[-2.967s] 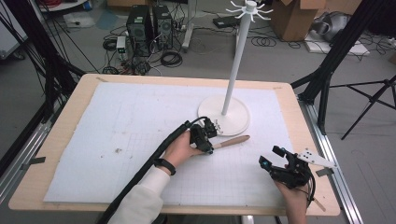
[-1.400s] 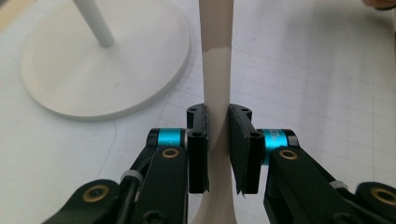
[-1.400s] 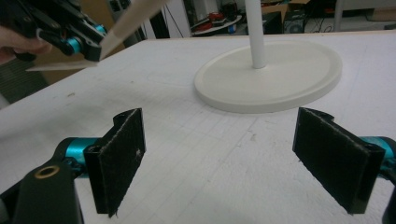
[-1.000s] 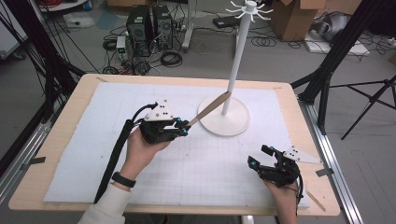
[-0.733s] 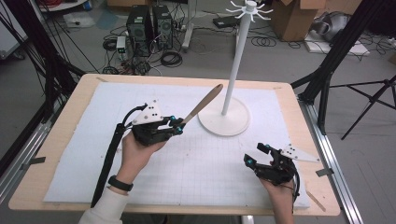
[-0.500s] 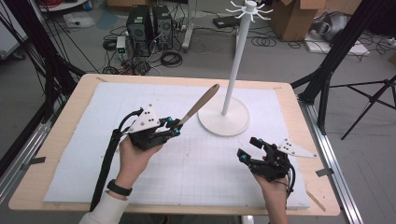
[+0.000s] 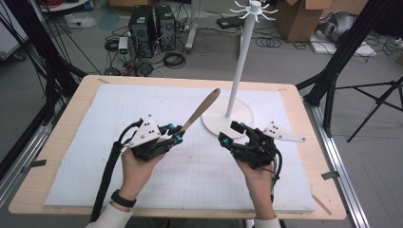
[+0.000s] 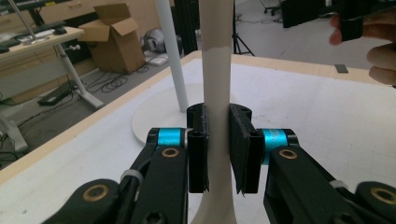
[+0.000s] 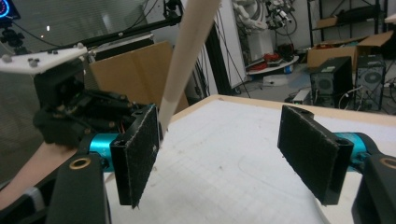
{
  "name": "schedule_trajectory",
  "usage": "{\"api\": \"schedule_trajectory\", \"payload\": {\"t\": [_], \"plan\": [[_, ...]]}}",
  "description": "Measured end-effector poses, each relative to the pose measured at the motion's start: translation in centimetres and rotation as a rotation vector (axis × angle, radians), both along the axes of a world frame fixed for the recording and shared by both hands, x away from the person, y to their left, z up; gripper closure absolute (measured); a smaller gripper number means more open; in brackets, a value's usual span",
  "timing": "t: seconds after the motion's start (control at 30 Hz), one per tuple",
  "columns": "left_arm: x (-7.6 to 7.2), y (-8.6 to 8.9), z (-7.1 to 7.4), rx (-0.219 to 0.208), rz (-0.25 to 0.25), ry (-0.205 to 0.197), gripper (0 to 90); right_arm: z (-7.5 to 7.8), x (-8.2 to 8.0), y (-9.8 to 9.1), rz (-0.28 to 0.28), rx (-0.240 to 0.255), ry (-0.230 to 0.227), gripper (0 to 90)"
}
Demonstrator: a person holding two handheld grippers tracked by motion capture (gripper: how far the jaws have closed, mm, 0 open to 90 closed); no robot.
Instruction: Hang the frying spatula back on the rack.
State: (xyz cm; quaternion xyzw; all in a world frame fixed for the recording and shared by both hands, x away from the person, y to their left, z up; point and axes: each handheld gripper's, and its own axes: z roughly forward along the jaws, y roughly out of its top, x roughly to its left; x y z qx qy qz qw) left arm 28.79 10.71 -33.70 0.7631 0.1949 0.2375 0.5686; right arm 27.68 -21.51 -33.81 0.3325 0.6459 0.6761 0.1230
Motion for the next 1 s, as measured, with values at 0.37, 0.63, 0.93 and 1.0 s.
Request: {"api": "schedule_trajectory", "payload": {"t": [0.37, 0.63, 0.93, 1.0], "plan": [[-0.7, -0.1, 0.2, -0.039, -0.017, -0.003, 77.8, 3.5, 0.9, 3.9, 0.010, -0.022, -0.024, 30.7], [-0.9, -0.4, 0.2, -0.061, -0.032, -0.009, 77.8, 3.7, 1.4, 5.4, -0.008, -0.005, 0.003, 34.4], [-1.2, -0.7, 0.3, -0.061, -0.033, -0.028, 77.8, 3.6, 1.9, 6.0, -0.015, 0.035, 0.031, 42.6], [-1.2, -0.8, 0.2, -0.059, -0.037, -0.031, 77.8, 3.6, 2.0, 6.2, -0.017, 0.039, 0.030, 49.5]]}}
